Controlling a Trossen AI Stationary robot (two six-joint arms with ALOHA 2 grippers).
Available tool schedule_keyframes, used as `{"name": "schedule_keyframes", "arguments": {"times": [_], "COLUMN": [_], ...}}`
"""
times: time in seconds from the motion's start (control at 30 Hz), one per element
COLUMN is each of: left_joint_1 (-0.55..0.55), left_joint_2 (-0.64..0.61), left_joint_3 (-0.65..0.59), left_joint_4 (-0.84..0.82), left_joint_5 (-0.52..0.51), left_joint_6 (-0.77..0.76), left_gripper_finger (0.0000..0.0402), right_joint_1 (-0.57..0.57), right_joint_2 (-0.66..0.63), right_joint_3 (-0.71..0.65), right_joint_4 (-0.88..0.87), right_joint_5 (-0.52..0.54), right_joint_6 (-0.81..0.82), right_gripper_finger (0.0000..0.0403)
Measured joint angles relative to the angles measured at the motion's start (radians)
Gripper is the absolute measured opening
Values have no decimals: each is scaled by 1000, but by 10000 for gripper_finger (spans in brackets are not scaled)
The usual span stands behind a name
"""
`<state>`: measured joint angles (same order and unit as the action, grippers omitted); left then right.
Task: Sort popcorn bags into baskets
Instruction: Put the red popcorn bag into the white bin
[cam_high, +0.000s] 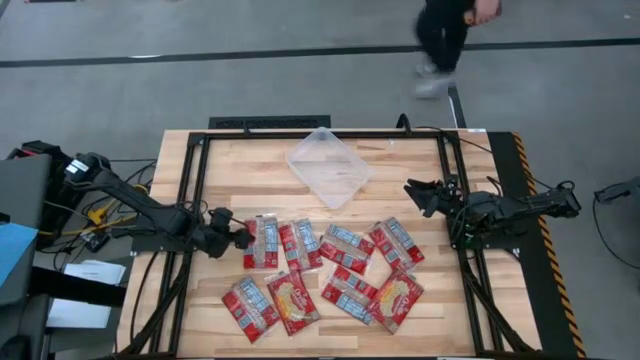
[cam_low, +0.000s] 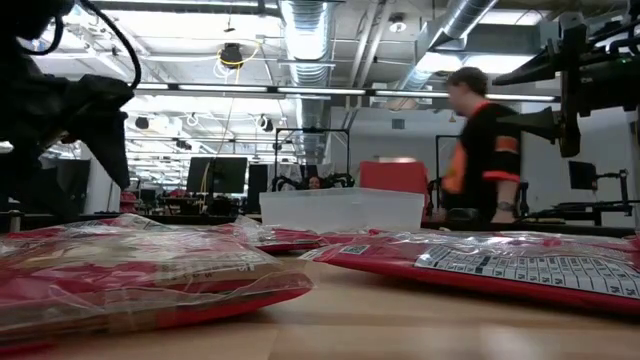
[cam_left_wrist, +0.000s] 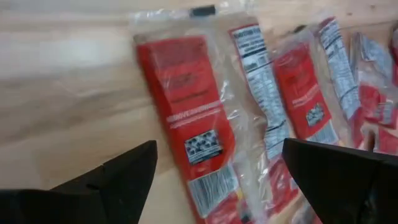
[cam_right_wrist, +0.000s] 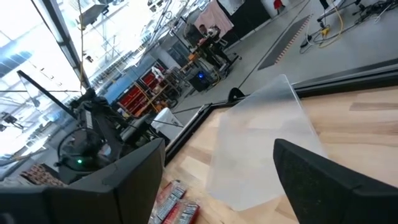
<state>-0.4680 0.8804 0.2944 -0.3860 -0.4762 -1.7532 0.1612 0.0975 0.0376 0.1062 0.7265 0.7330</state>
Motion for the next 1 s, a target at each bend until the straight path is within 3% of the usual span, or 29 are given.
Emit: {"name": "schedule_keyframes", "arguments": {"times": [0.27,0.57,0.8,1.0], "left_joint_1": [0,0,9,42], "left_joint_2": [76,310,459,522], "left_joint_3": [-12,-7,-7,-2], "left_joint_4": [92,342,468,513], "left_joint_5": [-10,-43,-32,-8], "left_joint_6": [17,21,-37,-13], "left_gripper_finger": [338,327,232,100], "right_joint_1": [0,0,0,0], "right_joint_2": [0,0,0,0], "right_joint_3": [0,0,0,0], "right_joint_4": [0,0,-1,-1], "right_joint_5": [0,2,6,13], "right_joint_6": [1,2,3,2], "right_gripper_finger": [318,318,318,317]}}
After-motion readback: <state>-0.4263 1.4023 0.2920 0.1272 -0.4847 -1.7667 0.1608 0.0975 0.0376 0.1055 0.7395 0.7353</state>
